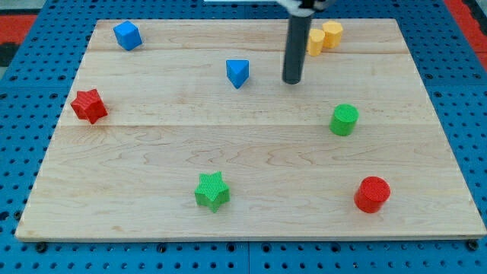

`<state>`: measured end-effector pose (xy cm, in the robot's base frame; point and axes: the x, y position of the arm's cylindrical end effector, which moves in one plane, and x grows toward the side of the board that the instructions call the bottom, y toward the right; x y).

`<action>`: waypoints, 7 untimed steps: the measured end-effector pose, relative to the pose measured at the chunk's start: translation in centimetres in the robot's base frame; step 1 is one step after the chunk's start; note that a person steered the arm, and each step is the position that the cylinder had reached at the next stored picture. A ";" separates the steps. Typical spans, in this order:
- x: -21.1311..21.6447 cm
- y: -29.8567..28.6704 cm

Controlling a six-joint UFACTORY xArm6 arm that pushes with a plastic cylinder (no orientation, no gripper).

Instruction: Move the red circle and the blue triangle to the right of the green star

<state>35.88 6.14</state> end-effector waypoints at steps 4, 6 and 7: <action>18.0 18.0; 19.7 9.3; 16.6 0.2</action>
<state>52.53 6.39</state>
